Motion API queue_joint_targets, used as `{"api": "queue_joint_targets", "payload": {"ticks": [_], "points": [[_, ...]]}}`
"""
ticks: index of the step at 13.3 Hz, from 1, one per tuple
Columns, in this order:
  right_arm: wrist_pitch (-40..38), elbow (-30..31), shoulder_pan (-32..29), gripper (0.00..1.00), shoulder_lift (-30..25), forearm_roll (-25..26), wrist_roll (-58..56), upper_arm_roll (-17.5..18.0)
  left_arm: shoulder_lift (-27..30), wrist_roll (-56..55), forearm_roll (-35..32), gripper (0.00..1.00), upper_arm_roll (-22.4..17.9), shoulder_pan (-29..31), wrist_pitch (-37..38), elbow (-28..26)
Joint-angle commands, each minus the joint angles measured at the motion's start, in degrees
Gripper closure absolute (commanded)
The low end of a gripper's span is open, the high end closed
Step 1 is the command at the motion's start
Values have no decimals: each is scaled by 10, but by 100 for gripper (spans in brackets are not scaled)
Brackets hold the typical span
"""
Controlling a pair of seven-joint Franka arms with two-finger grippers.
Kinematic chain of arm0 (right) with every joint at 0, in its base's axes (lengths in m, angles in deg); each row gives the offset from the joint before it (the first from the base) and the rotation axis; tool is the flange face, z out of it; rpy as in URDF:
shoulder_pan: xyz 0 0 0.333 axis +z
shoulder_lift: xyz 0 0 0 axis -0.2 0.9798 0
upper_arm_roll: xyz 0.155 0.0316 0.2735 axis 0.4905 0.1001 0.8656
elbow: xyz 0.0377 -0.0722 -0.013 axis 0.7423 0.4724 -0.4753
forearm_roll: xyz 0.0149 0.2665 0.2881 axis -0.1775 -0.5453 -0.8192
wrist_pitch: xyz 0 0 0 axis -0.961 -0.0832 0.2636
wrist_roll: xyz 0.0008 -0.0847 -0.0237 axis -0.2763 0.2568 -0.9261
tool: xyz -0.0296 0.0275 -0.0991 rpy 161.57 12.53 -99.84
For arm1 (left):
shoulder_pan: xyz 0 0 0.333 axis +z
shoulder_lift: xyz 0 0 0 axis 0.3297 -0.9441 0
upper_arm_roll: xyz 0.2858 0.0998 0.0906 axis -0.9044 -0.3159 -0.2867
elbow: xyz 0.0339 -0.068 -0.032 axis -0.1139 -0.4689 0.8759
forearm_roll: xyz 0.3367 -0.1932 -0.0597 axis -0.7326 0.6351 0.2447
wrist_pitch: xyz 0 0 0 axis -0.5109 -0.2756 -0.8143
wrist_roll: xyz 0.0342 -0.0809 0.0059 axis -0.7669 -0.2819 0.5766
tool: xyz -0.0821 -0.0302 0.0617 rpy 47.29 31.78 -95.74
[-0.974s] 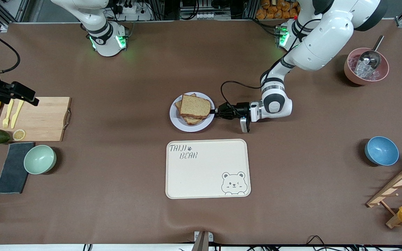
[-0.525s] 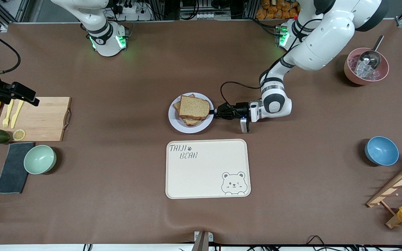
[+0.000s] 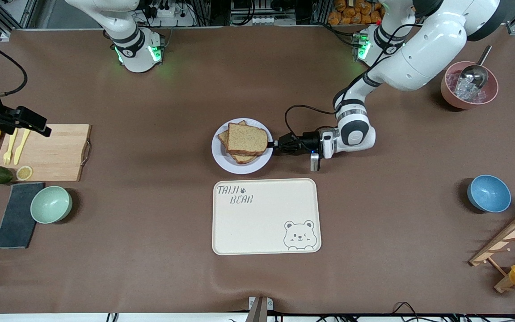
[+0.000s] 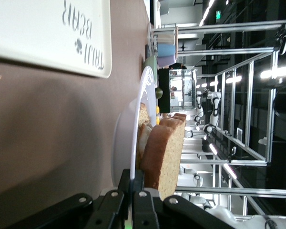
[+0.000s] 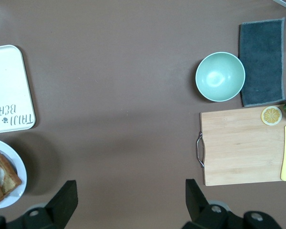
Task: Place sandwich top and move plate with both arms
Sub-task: 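Drag the plate onto the white bear tray with the left gripper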
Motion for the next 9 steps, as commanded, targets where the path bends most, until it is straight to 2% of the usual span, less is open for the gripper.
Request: {"api": "queue_joint_targets", "payload": {"ticks": [1, 4, 9], "points": [[1, -1, -1, 0, 0, 10, 1, 1, 14, -20, 16, 100, 22, 35, 15, 0], [2, -1, 0, 0, 0, 10, 1, 1, 34, -69, 10, 100, 21, 49, 14, 11], [1, -1, 1, 0, 1, 7, 1, 1, 29, -112, -7, 100, 14, 73, 10, 53]]}}
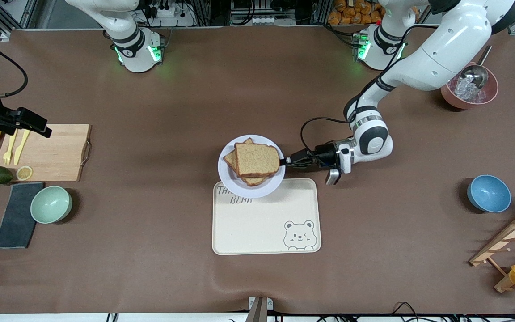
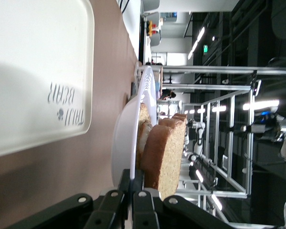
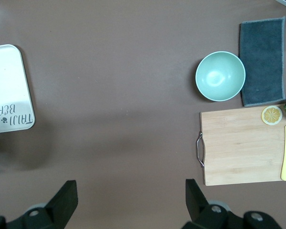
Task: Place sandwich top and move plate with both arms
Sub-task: 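Drag the plate onto the white bear tray with the left gripper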
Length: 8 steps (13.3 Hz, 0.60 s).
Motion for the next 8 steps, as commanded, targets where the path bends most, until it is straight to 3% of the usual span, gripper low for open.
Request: {"api": "queue_joint_targets", "payload": {"ticks": [1, 8], "points": [[1, 0, 3, 0, 0, 7, 1, 1, 6, -37, -19, 100, -3, 14, 8, 20], [1, -1, 0, 0, 1, 6, 1, 1, -32, -68, -54, 100, -63, -3, 6, 84]]}}
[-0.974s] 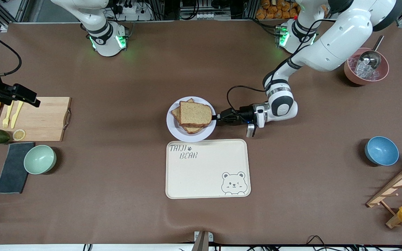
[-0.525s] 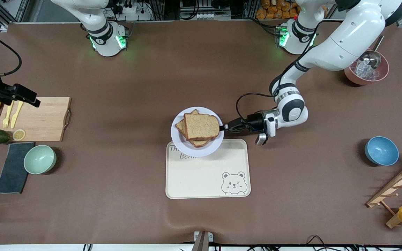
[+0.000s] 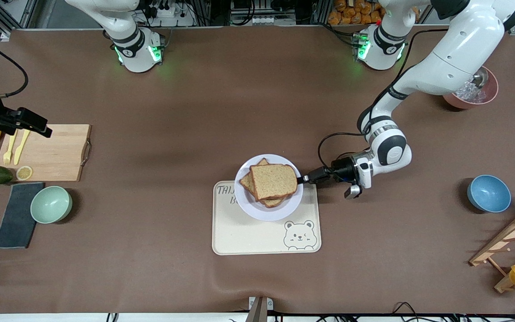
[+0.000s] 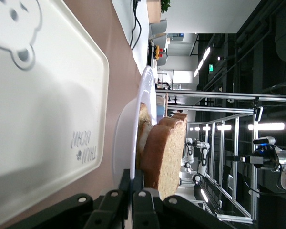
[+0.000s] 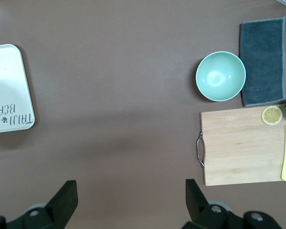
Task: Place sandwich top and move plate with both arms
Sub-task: 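Drag the plate onto the white bear tray with the left gripper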
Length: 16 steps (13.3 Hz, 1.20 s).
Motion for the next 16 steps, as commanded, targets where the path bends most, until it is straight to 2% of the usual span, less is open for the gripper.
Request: {"api": "queue_joint_targets", "payload": {"ticks": [1, 6, 9, 13, 16], "points": [[1, -1, 1, 0, 0, 6, 1, 1, -32, -26, -33, 100, -21, -15, 6, 51], [1, 0, 0, 0, 0, 3, 1, 1, -82, -40, -38, 100, -76, -72, 6, 129], [1, 0, 0, 0, 1, 3, 1, 1, -109, -51, -38, 100, -85, -86, 6, 160], [1, -1, 1, 0, 6, 3, 1, 1, -115, -67, -38, 100, -116, -110, 6, 168], [0, -1, 1, 0, 6, 3, 1, 1, -121, -73, -38, 100, -124, -117, 6, 176]]}}
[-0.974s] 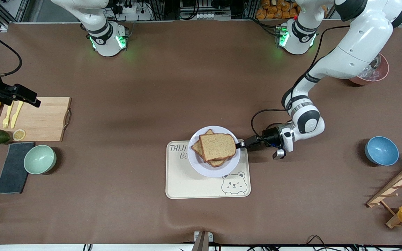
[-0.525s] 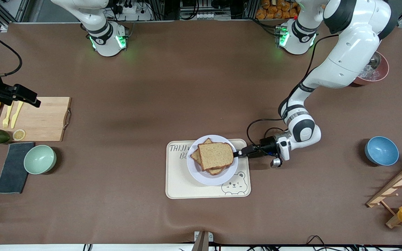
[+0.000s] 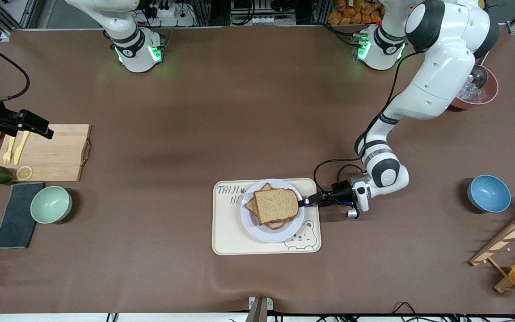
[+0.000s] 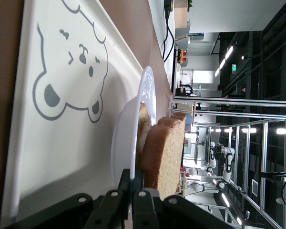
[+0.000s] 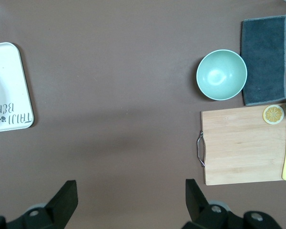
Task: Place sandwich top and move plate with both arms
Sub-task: 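Drag the plate onto the white bear tray with the left gripper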
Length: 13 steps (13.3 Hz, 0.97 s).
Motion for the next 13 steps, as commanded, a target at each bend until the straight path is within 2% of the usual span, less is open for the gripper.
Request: {"api": "queue_joint_targets", "payload": {"ticks": [1, 5, 9, 13], "points": [[0, -1, 1, 0, 0, 3, 2, 1, -10, -18, -14, 100, -13, -10, 8, 21], [0, -1, 1, 0, 1, 3, 1, 1, -4, -36, -48, 100, -13, -3, 8, 21], [0, -1, 0, 0, 1, 2, 1, 1, -8, -39, -51, 100, -13, -6, 8, 21], [1, -1, 1, 0, 2, 2, 1, 1, -7, -40, -71, 20, -31, -10, 8, 21]]}}
